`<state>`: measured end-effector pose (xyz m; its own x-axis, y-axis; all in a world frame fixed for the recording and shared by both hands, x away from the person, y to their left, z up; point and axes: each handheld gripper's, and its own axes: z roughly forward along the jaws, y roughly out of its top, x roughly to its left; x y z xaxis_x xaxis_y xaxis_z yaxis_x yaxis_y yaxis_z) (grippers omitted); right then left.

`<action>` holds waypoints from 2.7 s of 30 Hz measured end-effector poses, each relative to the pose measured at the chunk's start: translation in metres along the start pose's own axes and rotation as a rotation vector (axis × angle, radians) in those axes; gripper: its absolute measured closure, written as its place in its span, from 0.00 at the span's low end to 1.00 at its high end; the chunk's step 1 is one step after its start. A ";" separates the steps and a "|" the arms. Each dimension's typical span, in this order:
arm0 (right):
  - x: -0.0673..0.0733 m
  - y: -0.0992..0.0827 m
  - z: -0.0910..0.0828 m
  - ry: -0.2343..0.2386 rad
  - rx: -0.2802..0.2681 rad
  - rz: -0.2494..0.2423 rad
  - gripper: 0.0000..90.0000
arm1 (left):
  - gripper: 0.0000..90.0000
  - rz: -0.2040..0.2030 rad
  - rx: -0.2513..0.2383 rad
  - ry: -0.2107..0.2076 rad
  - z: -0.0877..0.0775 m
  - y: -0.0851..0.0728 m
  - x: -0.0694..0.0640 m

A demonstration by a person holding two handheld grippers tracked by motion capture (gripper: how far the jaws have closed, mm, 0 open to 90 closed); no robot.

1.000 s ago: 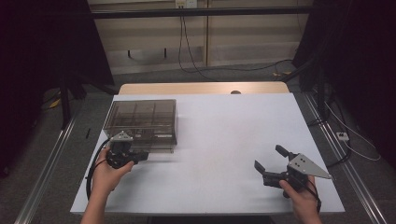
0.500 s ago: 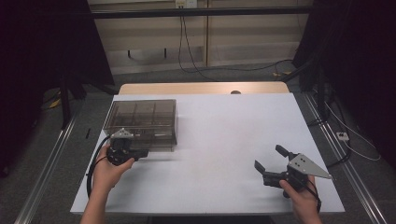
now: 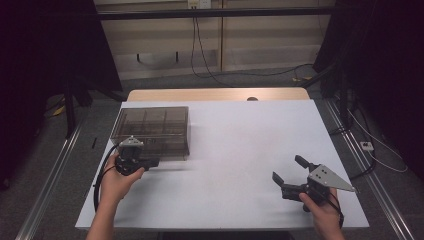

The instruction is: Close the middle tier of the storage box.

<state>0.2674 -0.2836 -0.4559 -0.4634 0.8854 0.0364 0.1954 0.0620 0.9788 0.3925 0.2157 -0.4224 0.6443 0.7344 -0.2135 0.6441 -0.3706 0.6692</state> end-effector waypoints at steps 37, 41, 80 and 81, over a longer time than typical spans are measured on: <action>0.000 0.000 -0.001 0.001 -0.004 0.002 0.04 | 1.00 -0.007 0.009 0.039 0.012 0.013 0.007; 0.000 0.000 -0.001 0.000 -0.005 0.004 0.04 | 1.00 -0.014 0.011 0.039 0.013 0.014 0.008; 0.000 0.001 0.000 0.001 -0.005 0.009 0.04 | 1.00 -0.028 -0.011 0.045 0.019 0.019 0.014; 0.000 0.000 0.000 0.001 -0.005 0.009 0.04 | 1.00 -0.027 -0.010 0.047 0.019 0.019 0.014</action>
<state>0.2675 -0.2839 -0.4554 -0.4627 0.8854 0.0454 0.1955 0.0519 0.9793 0.4215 0.2077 -0.4262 0.6067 0.7698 -0.1985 0.6566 -0.3445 0.6709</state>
